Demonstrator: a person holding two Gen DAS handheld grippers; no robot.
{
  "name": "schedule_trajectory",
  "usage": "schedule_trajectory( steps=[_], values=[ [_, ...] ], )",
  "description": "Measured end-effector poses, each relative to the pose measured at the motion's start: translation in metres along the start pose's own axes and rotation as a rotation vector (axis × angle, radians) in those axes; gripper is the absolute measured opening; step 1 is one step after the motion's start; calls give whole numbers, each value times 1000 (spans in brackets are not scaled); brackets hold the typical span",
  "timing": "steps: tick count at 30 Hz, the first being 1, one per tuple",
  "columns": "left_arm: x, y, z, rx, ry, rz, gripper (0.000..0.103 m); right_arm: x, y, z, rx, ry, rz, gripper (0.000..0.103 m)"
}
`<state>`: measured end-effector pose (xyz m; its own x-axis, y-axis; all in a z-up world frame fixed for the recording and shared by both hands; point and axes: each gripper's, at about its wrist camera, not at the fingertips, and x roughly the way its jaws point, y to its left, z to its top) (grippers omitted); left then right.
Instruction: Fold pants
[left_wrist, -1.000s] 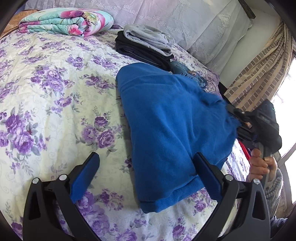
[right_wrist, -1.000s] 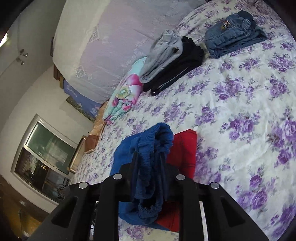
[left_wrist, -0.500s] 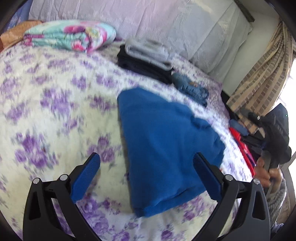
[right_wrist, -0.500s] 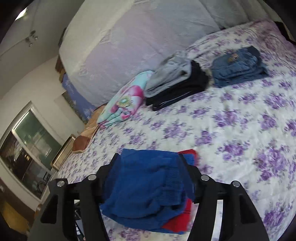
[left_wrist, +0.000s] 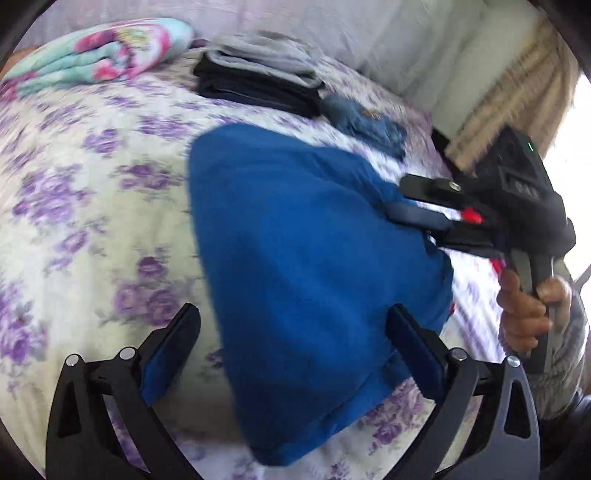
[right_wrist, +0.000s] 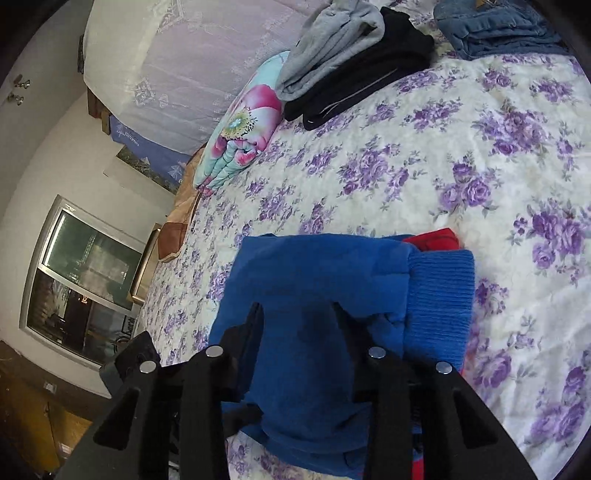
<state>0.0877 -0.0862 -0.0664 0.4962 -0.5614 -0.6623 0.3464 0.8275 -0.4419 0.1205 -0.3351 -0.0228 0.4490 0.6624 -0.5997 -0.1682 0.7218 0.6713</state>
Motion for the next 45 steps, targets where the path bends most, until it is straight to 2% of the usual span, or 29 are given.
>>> schedule_trajectory(
  steps=[2, 4, 7, 9, 10, 13, 16, 18, 23, 25, 26, 27, 30, 32, 35, 36, 38, 39, 42, 45],
  values=[
    [-16, 6, 2, -26, -63, 16, 98, -6, 25, 17, -84, -6, 30, 57],
    [-35, 5, 8, -32, -134, 29, 98, 0, 41, 36, -103, 23, 65, 58],
    [-55, -12, 17, -5, -209, -38, 98, 36, 65, 60, -108, 130, 132, 57],
    [-52, -28, 20, 55, -207, -90, 98, 66, 75, 66, -109, 219, 160, 57],
    [-43, -42, 18, 107, -179, -110, 98, 84, 79, 67, -105, 280, 182, 57],
    [-8, -62, 8, 198, -98, -114, 98, 130, 75, 64, -70, 441, 179, 58],
    [22, -73, -11, 311, -52, 30, 99, 161, 53, 59, -42, 524, 73, 60],
    [23, -81, -15, 354, -53, 79, 99, 173, 40, 57, -25, 550, 55, 53],
    [23, -76, -14, 327, -43, 59, 98, 171, 34, 61, -3, 512, 79, 49],
    [17, -75, -15, 324, -49, 51, 98, 159, 38, 69, -6, 455, 78, 49],
    [10, -74, -14, 308, -59, 16, 98, 142, 43, 76, -22, 396, 74, 53],
    [6, -72, -11, 289, -65, -22, 99, 127, 48, 82, -24, 354, 86, 62],
    [-11, -67, -1, 200, -83, -153, 98, 84, 57, 90, -28, 292, 143, 72],
    [-8, -71, 5, 179, -83, -184, 98, 60, 59, 84, -36, 290, 147, 77],
    [5, -91, 8, 200, -64, -229, 98, 51, 48, 68, -16, 333, 137, 81],
    [12, -96, 7, 217, -57, -227, 98, 53, 40, 62, 1, 355, 131, 81],
    [28, -103, -1, 265, -41, -145, 98, 65, 20, 52, 46, 374, 119, 81],
    [35, -102, -2, 271, -25, -128, 98, 71, 6, 50, 80, 376, 120, 79],
    [45, -106, -11, 324, -3, -85, 98, 81, -11, 53, 110, 341, 132, 69],
    [47, -105, -13, 344, -5, -63, 98, 79, -10, 55, 108, 310, 141, 68]
  ],
)
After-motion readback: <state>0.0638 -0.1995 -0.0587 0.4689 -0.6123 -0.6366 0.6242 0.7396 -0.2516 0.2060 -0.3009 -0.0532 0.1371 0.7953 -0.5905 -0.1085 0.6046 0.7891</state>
